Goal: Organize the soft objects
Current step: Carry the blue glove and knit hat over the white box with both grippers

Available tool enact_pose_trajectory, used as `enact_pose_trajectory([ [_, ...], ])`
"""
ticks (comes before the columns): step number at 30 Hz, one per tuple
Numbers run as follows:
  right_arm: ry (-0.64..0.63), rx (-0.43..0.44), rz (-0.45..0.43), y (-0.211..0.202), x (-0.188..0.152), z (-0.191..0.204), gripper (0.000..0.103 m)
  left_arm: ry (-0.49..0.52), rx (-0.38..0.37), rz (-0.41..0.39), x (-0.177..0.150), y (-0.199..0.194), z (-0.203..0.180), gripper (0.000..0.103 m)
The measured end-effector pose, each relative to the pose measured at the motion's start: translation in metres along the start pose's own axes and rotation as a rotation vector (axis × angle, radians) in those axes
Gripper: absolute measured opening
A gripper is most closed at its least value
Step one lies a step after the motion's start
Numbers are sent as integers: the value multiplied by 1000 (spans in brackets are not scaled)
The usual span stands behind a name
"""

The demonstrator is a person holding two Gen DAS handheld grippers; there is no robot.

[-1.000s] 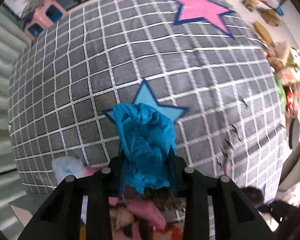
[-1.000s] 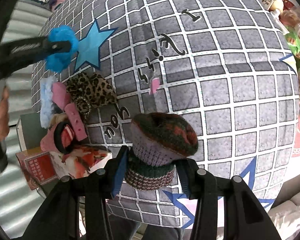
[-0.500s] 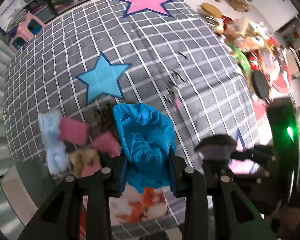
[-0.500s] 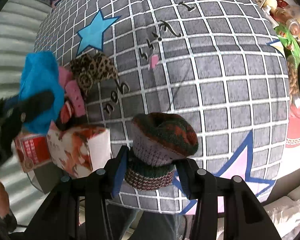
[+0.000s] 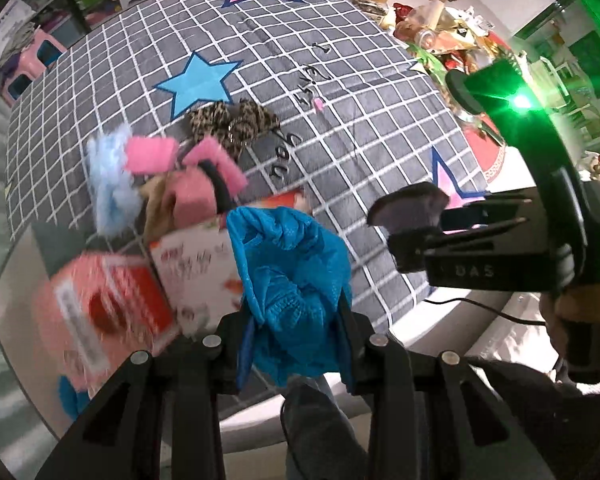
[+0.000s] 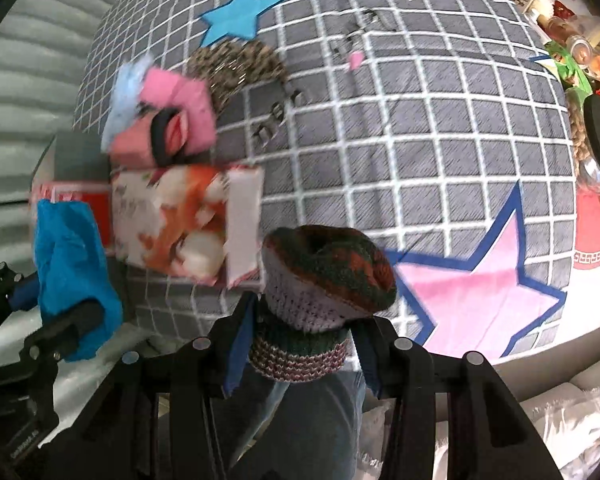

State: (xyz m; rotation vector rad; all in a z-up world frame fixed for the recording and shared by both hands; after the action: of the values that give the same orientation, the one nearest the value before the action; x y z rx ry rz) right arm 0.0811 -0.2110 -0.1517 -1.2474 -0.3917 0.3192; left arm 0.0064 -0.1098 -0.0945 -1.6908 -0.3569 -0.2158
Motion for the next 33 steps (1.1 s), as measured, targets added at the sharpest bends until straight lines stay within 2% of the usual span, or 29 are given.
enact_pose_trajectory([
  [7,-73,7,8,-3,-20,50,48,-50,36,-79,-24,-36,26,37],
  [15,-218,20,14,-2,-35,114,48,-169,106,-191,-49,-77,67,37],
  [20,-312,38,12,-3,-39,155,48,-229,171,-214,-71,-90,91,37],
  [28,-451,65,15,-6,-43,209,48,-412,248,-268,-101,-113,139,37],
  [33,-532,78,5,-10,-41,240,48,-517,301,-267,-121,-120,167,37],
])
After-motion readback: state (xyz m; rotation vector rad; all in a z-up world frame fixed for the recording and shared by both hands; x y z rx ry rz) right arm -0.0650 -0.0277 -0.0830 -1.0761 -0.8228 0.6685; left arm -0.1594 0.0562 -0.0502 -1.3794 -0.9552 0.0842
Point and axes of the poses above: each gripper's, at about its wrist camera, not at the fingertips, and y roughly the way its jaws point, z to its left, x to its top, the point moved 4 cm from there along y, roughly the way its jaws point, and after that the axes turned 14 degrees about -z, right-handed, at the moved point
